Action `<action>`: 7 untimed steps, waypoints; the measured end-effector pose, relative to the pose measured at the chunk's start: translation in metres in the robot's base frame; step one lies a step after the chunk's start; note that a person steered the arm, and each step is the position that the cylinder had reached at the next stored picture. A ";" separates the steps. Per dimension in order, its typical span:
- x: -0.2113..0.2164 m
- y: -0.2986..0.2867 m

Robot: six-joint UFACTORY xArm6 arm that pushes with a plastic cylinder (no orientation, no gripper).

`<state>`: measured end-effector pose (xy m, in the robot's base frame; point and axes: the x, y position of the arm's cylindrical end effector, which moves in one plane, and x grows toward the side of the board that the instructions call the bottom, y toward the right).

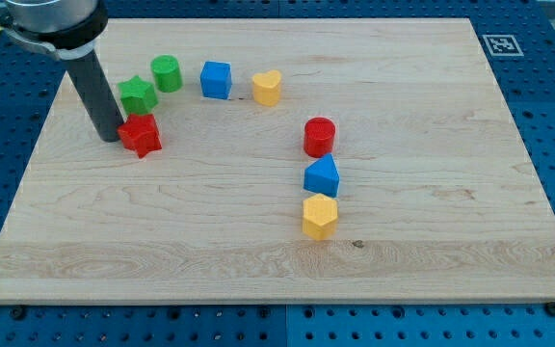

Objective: Drag the red star to the top of red circle

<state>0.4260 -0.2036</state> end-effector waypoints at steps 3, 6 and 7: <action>0.028 0.038; 0.028 0.092; 0.010 0.100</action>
<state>0.4356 -0.1036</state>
